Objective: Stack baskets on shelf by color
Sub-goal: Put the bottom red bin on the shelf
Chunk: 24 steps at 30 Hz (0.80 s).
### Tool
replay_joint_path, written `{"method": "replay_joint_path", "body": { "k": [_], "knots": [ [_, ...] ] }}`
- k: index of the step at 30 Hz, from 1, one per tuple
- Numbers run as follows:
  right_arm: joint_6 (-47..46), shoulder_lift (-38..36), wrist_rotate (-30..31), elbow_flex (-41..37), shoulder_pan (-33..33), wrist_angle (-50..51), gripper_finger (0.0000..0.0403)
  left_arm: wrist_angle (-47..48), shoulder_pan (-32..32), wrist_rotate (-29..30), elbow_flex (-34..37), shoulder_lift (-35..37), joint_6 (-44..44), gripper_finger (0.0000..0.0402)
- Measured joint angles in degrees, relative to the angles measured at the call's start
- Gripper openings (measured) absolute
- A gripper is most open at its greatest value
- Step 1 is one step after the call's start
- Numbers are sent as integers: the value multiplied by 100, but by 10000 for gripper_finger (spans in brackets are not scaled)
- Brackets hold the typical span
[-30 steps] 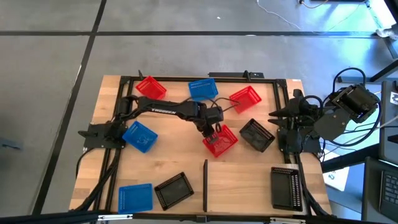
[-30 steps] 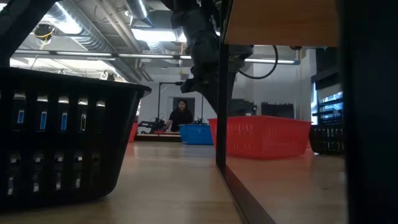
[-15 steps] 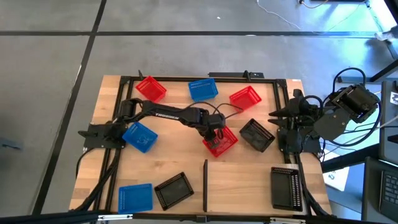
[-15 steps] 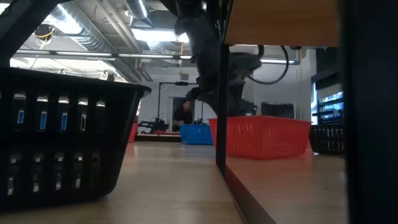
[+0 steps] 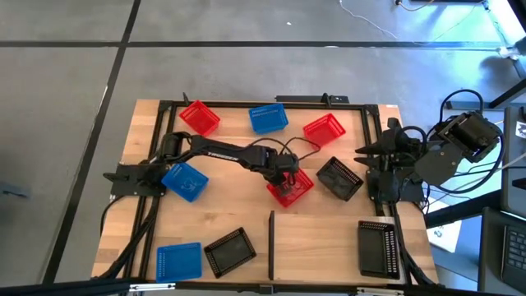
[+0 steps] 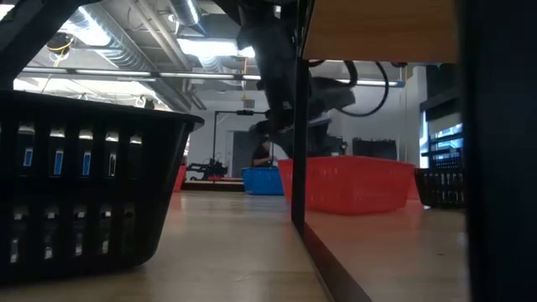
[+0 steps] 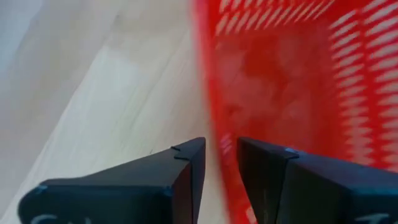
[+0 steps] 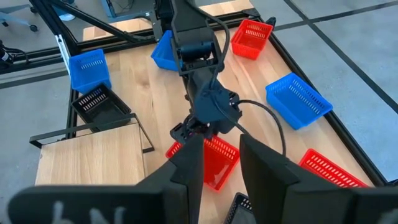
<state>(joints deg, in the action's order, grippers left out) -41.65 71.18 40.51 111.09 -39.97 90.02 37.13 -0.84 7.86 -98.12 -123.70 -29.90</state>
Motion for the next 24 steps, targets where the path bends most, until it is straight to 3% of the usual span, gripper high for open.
{"method": "replay_joint_path", "body": {
  "k": [10, 19, 24],
  "knots": [
    [-4, 0, -2, 0, -1, 0, 101, -90, -4, 40, -9, -59, -141, 82],
    [-4, 0, -2, 0, -2, 0, 101, -73, -4, 424, -9, -59, -141, 81],
    [-5, 0, -2, 0, -1, 0, 101, -62, -29, 283, -9, -59, -143, 46]
  ]
}}
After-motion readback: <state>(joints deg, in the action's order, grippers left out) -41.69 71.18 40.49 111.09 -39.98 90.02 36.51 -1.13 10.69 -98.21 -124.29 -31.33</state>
